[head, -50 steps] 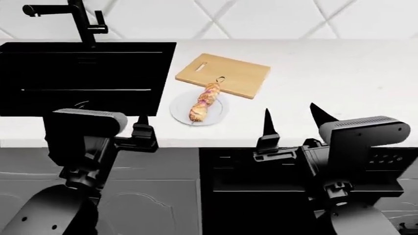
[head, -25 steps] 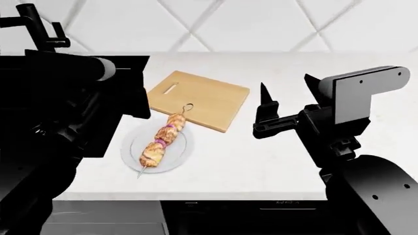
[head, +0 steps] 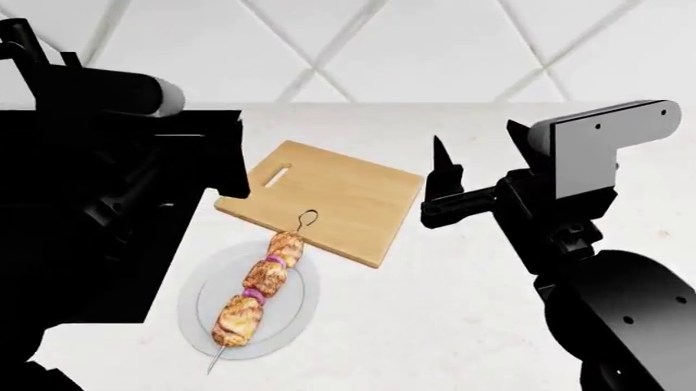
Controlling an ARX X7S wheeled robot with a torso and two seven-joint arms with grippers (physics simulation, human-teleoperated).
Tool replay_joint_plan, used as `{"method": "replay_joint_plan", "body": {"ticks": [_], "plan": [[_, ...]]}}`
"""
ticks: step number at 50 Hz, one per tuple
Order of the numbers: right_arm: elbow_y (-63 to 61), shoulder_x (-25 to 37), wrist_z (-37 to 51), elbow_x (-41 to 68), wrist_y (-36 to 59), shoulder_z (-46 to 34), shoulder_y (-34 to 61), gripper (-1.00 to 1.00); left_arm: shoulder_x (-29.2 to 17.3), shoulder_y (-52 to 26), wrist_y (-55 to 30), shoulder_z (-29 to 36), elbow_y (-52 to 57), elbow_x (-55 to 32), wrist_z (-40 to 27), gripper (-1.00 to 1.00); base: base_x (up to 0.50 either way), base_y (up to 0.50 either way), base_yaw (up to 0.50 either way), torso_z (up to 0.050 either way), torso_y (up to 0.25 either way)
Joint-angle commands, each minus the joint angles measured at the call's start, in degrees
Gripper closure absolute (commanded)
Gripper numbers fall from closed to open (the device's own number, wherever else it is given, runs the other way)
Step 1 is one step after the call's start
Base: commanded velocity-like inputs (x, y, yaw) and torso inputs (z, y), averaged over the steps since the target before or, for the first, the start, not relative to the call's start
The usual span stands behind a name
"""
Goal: Pick the skewer from the plate and place it on the cutting board. Then pick the condiment bottle from the cabinet and place it next to the cutting board.
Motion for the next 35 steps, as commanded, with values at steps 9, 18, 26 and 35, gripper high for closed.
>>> {"method": "replay_joint_plan", "body": {"ticks": [9,18,26,35], "plan": [[-2.0,-0.3,3.0,1.2,6.9,0.0,4.1,-1.00,-10.0,-6.8,-0.5,10.3,-17.8,-61.1,-43.7,-1.00,0.00,0.00,0.00,0.000,0.000],[-2.1,-0.1,3.5,1.5,7.5,0.0,4.6,-1.00,-11.2,-10.0,1.6,18.5,-22.3,-67.6,-47.7,-1.00,0.00,0.00,0.00,0.000,0.000],[-1.9,0.2,3.7,1.6,7.0,-0.1,4.3,-1.00,-13.6,-12.3,4.4,25.8,-22.8,-75.4,-52.7,-1.00,0.00,0.00,0.00,0.000,0.000],[-1.8,0.4,3.9,1.8,6.4,-0.1,3.6,-1.00,-14.9,-12.4,7.4,28.5,-21.1,-80.4,-54.7,-1.00,0.00,0.00,0.00,0.000,0.000]]}}
